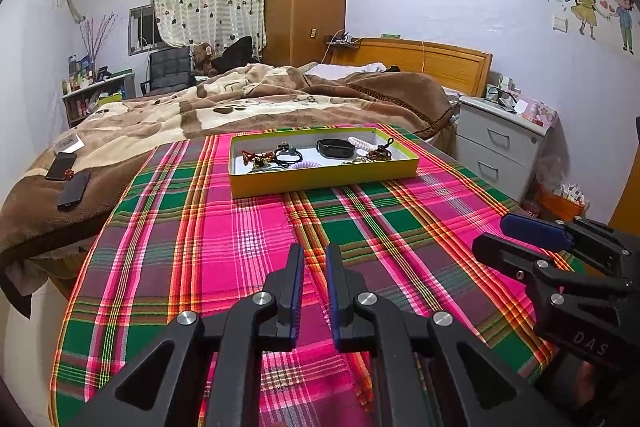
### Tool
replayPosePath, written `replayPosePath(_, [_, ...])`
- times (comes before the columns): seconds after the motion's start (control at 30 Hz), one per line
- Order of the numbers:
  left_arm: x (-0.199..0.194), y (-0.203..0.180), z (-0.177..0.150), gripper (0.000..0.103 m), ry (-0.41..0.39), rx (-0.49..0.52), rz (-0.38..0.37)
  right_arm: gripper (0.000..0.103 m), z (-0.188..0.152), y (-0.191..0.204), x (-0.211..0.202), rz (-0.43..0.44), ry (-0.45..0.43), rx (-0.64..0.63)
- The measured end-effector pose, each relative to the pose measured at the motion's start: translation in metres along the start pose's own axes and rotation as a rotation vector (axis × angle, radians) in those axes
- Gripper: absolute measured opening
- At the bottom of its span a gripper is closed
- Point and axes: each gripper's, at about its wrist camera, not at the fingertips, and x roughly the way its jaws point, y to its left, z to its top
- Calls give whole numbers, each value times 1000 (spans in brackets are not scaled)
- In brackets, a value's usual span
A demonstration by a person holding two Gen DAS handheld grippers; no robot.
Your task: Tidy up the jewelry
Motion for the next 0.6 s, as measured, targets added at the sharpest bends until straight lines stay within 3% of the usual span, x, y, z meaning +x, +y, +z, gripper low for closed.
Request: replayPosePath(0.6, [-1, -1, 1, 10, 0, -1, 2, 42, 0, 0, 0, 0, -1, -1])
